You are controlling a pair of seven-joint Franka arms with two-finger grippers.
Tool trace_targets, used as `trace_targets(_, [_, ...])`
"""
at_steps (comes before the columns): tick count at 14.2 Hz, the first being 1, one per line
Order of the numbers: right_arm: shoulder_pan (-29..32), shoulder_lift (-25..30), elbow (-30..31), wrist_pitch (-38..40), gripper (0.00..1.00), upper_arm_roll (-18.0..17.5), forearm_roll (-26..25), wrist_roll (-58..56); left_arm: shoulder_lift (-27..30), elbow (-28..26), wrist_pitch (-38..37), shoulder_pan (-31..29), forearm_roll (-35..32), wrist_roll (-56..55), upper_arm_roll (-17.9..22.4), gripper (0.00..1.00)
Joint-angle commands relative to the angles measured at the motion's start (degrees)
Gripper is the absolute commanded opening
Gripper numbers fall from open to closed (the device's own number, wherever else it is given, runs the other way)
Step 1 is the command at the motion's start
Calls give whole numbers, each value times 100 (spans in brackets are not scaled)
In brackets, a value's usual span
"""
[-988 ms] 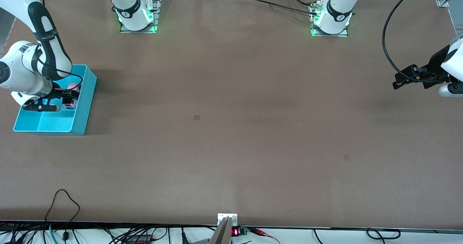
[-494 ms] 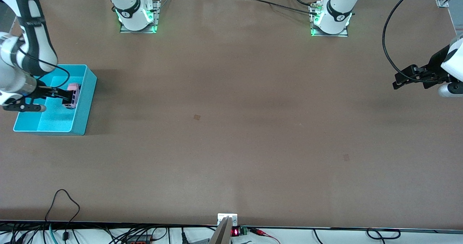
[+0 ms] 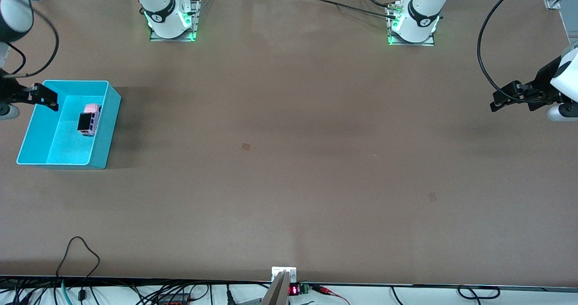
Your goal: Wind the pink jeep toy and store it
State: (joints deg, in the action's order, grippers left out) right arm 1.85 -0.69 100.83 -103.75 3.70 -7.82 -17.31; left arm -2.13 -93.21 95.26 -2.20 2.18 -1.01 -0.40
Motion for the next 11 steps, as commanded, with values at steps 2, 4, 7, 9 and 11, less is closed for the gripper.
trace_targets(2, [-18,-54,-694,897,100,-203,955,26,107,-57,-78,44,-165,48,-4,100])
trace_targets(4, [-358,-45,-941,1320,100,-134,967,26,116,-57,-148,53,-165,39,-13,100])
trace_targets(7, [-624,-54,-1012,1384,100,-89,975,841,116,-13,-236,53,-174,-57,5,100])
trace_targets(9, [-677,-71,-1004,1357,100,-98,957,896,116,-13,-236,44,-174,21,13,100])
trace_targets(11, [-634,-80,-986,1366,100,-98,949,896,133,-13,-219,36,-156,31,5,100])
